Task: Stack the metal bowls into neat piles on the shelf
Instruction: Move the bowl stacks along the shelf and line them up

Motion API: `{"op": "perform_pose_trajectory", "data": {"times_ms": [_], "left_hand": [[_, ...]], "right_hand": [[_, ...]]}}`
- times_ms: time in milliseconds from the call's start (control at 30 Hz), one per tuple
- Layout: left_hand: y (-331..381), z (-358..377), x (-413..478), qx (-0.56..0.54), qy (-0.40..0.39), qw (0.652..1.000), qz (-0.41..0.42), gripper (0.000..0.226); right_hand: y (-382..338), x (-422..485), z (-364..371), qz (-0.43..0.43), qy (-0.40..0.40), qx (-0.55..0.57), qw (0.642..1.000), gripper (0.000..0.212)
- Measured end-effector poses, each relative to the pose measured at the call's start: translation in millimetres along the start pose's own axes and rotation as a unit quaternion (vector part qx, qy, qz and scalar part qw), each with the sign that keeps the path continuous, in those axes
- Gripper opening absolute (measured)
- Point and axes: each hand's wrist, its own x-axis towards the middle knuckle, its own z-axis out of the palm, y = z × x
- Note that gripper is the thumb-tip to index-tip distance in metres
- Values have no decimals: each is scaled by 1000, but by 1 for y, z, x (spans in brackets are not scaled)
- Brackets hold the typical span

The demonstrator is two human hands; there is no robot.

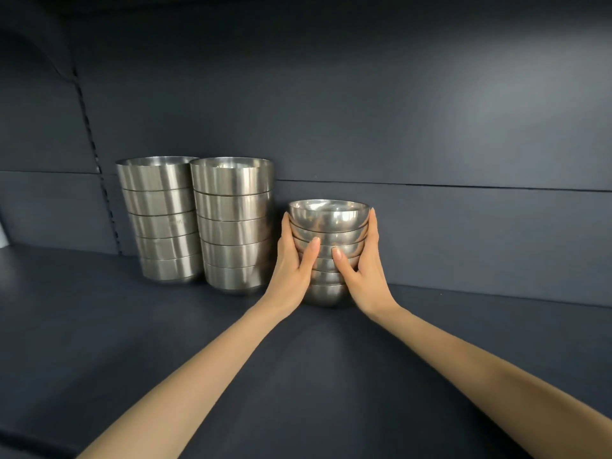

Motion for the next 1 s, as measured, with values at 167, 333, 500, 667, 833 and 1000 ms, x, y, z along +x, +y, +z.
{"op": "perform_pose_trajectory", "data": {"times_ms": [167, 333, 500, 667, 833, 1000], "left_hand": [[3, -4, -11, 32, -35, 999, -4, 74], [-3, -18, -17, 69, -74, 994, 32, 75], [-3, -27, -30, 97, -100, 988, 73, 77], [-8, -23, -36, 102, -85, 989, 60, 98], [-12, -20, -29, 106, -71, 990, 54, 101], [-13, -23, -25, 101, -80, 990, 49, 97]], "right_hand": [[0, -5, 1, -4, 2, -21, 1000, 87], [-7, -8, 3, 8, -11, -40, 999, 93], [-15, -14, 3, 33, -5, -48, 998, 100], [-39, 0, 2, 83, 9, -9, 996, 114], [-42, 14, 6, 110, 14, -45, 993, 133], [-40, 22, 11, 123, 28, -57, 990, 140]]}}
